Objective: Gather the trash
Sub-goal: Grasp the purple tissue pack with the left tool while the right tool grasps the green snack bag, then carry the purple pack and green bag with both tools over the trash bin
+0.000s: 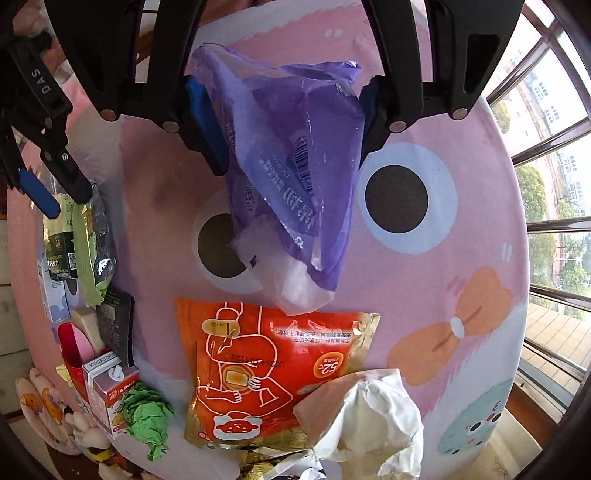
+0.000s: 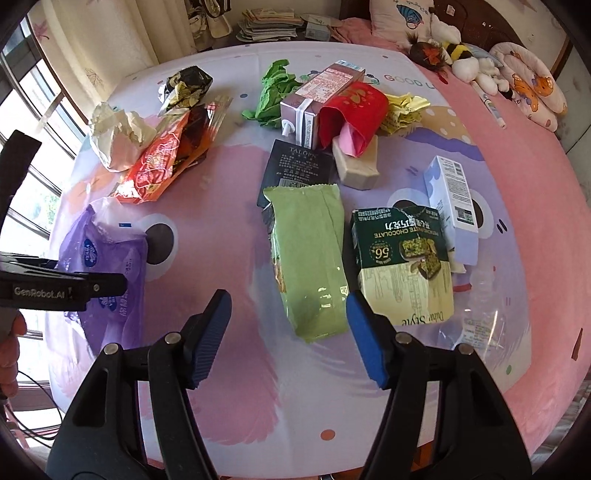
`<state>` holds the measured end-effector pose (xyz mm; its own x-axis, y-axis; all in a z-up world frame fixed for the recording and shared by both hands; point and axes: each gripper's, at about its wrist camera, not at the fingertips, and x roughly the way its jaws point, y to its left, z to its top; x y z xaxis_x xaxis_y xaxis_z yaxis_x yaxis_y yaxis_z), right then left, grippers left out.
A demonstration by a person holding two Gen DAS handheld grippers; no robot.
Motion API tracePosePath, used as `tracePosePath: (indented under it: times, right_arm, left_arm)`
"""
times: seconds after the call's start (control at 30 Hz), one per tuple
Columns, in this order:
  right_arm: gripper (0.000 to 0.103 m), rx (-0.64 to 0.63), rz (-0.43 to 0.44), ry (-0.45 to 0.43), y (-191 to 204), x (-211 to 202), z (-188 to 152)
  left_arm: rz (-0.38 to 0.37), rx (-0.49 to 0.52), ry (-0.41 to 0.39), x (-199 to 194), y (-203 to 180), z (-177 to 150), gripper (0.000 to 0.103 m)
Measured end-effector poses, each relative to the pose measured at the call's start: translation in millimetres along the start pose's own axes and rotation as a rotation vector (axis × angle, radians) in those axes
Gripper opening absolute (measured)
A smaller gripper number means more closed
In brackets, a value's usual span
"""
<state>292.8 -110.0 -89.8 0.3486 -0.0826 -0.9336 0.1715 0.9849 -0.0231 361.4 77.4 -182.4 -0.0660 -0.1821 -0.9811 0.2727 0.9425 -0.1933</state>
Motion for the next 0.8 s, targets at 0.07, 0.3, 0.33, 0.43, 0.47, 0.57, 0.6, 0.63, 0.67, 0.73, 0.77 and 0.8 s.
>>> tracePosePath:
  times: [0.07,0.3,0.33,0.43,0.47,0.57,0.6,0.63,0.67,0.73,0.77,0.8]
  right_arm:
    - [0.062,-0.021,-0.013,0.009,3.0,10.7,4.9]
    - [0.056,-0.053,-0.039,0.069,5.8,49.8,18.1]
    - [0.053,-0.05,-0.037,0.081,5.2,54.3,19.0]
    - [0.048,-0.01,0.006,0.087,-1.2,59.1,21.6]
    - [0.045,-0.002,0.004,0.087,-2.8,59.4,22.4]
    - [0.033,0.006,0.031,0.085,-7.4,58.5,22.7]
    - [0.027,0.015,0.064,0.091,-10.9,56.8,22.5]
    - [0.025,0.025,0.089,0.097,-14.0,54.0,21.9]
    - [0.022,0.029,0.109,0.1,-15.8,50.9,21.0]
    - [0.021,0.025,0.146,0.087,-18.6,39.4,17.4]
    - [0.021,0.021,0.169,0.079,-19.4,32.0,15.2]
    - [0.021,0.014,0.191,0.071,-20.2,23.3,13.0]
  left_arm:
    - [0.011,0.016,-0.004,3.7,-6.4,-0.7,0.045]
    - [0.0,0.035,-0.03,12.1,-27.9,-8.0,0.025]
    - [0.006,0.04,-0.037,8.9,-27.4,-9.0,0.024]
    - [0.047,0.056,-0.081,2.0,-43.8,-6.5,0.019]
    - [0.063,0.059,-0.099,-0.8,-49.4,-7.6,0.019]
    - [0.095,0.061,-0.152,-11.5,-64.6,-8.8,0.019]
    - [0.103,0.058,-0.168,-15.2,-69.3,-11.8,0.019]
    - [0.107,0.054,-0.184,-18.6,-76.1,-14.8,0.018]
    - [0.109,0.047,-0.199,-21.3,-81.2,-16.6,0.018]
    - [0.113,0.027,-0.232,-29.6,-89.4,-23.7,0.018]
    - [0.114,0.017,-0.249,-35.0,-91.9,-25.8,0.018]
    - [0.116,0.008,-0.266,-44.4,-86.4,-32.7,0.017]
